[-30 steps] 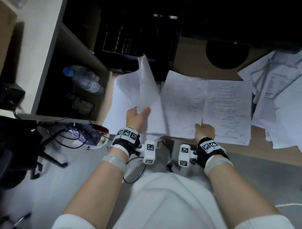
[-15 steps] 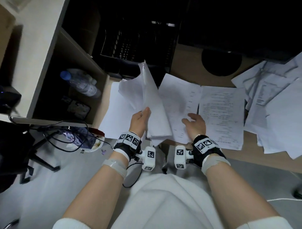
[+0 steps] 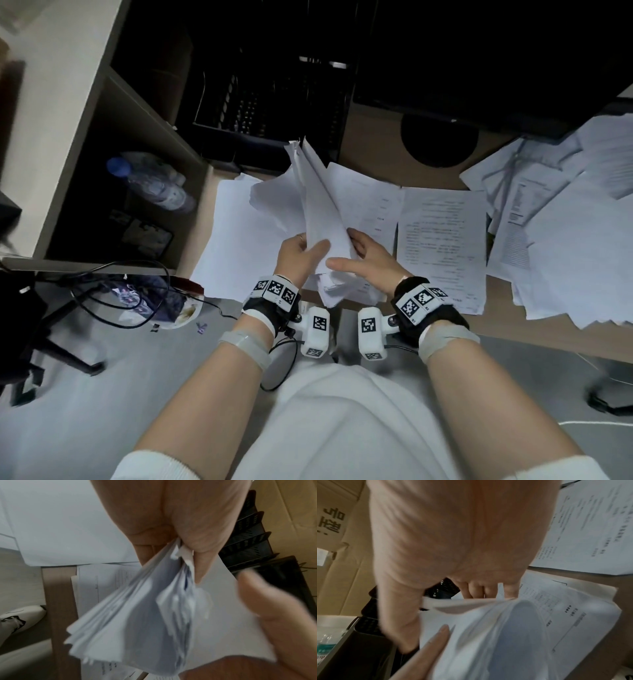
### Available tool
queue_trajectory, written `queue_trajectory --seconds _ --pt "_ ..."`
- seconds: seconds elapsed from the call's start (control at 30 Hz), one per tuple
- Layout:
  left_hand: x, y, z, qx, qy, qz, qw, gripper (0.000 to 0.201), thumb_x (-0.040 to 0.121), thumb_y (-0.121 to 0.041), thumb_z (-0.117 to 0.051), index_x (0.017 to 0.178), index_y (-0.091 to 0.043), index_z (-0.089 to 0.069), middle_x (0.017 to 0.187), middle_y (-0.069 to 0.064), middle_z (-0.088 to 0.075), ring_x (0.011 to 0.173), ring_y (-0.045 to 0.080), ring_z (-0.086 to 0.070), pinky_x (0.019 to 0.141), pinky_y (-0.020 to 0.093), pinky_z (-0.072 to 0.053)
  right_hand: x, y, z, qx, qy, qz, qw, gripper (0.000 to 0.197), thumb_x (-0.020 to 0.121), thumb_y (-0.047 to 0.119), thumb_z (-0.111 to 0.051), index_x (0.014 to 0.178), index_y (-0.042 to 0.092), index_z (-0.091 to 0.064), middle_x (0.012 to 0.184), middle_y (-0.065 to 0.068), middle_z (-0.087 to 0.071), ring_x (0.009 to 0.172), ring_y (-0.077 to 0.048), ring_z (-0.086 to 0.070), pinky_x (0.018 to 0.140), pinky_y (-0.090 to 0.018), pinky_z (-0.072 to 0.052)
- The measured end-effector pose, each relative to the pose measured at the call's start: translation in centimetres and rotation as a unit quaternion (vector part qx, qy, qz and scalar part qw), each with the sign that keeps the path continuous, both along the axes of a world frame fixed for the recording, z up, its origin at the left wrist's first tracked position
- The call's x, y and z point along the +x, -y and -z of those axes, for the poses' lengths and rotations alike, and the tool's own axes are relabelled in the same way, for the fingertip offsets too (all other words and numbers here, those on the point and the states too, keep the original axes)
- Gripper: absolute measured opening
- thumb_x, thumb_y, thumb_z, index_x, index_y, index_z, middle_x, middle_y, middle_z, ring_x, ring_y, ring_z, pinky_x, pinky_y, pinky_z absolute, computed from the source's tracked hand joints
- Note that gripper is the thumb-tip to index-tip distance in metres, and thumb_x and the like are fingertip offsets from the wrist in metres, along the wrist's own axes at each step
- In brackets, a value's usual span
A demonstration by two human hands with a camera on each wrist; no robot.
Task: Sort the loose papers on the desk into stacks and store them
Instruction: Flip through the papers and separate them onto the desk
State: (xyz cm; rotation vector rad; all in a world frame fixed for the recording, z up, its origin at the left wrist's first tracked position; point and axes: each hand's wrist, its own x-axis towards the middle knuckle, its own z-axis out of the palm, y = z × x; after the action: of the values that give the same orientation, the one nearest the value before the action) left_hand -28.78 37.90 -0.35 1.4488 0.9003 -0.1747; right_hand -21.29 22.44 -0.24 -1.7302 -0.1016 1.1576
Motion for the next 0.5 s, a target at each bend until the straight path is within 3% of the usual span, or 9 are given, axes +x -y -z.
queue_trajectory --seconds 0.07,0.13,0.23,0.3,0.37,0.5 --pt "0.2 0.2 0.3 0.024 -0.013 -0.01 1.0 0.012 0.086 -0.022 -0.072 0.083 -0.01 -0.073 0.076 0.0 -0.075 0.07 0.018 -0.07 0.066 0.03 -0.057 0.2 0.2 0.2 -0.024 0.02 0.06 0.998 0.055 0.088 0.03 -0.072 0.137 0.017 -0.051 0.131 0.003 -0.061 0.116 -0.013 -0.06 0.099 -0.031 -0.048" --pt "0.2 0.4 0.5 0.041 -0.034 -0.041 0.998 0.018 0.083 -0.024 -0.07 0.07 -0.011 -0.068 0.063 -0.002 -0.067 0.059 0.021 -0.061 0.061 0.031 -0.05 0.7 1.1 0.7 -0.073 0.084 0.143 0.983 0.032 0.093 0.028 -0.06 0.121 0.012 -0.064 0.12 -0.002 -0.067 0.111 -0.02 -0.063 0.101 -0.035 -0.048" --pt "0.2 1.3 0.5 0.043 -0.047 -0.068 0.996 0.027 0.078 -0.029 -0.068 0.072 -0.003 -0.066 0.059 0.002 -0.061 0.056 0.021 -0.055 0.061 0.031 -0.046 1.4 3.6 2.5 -0.137 0.132 0.185 0.964 0.027 0.094 0.031 -0.058 0.107 0.01 -0.069 0.111 -0.003 -0.069 0.108 -0.026 -0.062 0.096 -0.031 -0.046" --pt "0.4 2.3 0.5 0.037 -0.043 -0.071 0.996 0.03 0.078 -0.03 -0.069 0.08 0.0 -0.069 0.067 0.006 -0.067 0.062 0.022 -0.061 0.065 0.034 -0.051 1.6 5.2 3.3 -0.182 0.127 0.185 0.957 0.038 0.093 0.034 -0.06 0.118 0.006 -0.066 0.127 -0.007 -0.064 0.12 -0.03 -0.057 0.102 -0.034 -0.043" --pt "0.8 3.9 0.4 0.025 -0.035 -0.073 0.996 0.018 0.085 -0.023 -0.07 0.083 -0.005 -0.071 0.073 0.006 -0.071 0.066 0.021 -0.065 0.068 0.034 -0.054 1.8 6.7 3.4 -0.202 0.115 0.204 0.951 0.052 0.093 0.035 -0.061 0.135 0.005 -0.058 0.142 -0.008 -0.054 0.13 -0.028 -0.05 0.109 -0.033 -0.037" --pt "1.7 7.6 0.1 0.042 -0.03 -0.077 0.996 0.01 0.091 -0.019 -0.068 0.082 -0.017 -0.07 0.074 -0.002 -0.071 0.068 0.014 -0.065 0.07 0.029 -0.054 2.5 11.0 4.2 -0.244 0.103 0.262 0.928 0.047 0.095 0.03 -0.059 0.135 0.004 -0.057 0.14 -0.011 -0.056 0.128 -0.032 -0.052 0.1 -0.03 -0.038"
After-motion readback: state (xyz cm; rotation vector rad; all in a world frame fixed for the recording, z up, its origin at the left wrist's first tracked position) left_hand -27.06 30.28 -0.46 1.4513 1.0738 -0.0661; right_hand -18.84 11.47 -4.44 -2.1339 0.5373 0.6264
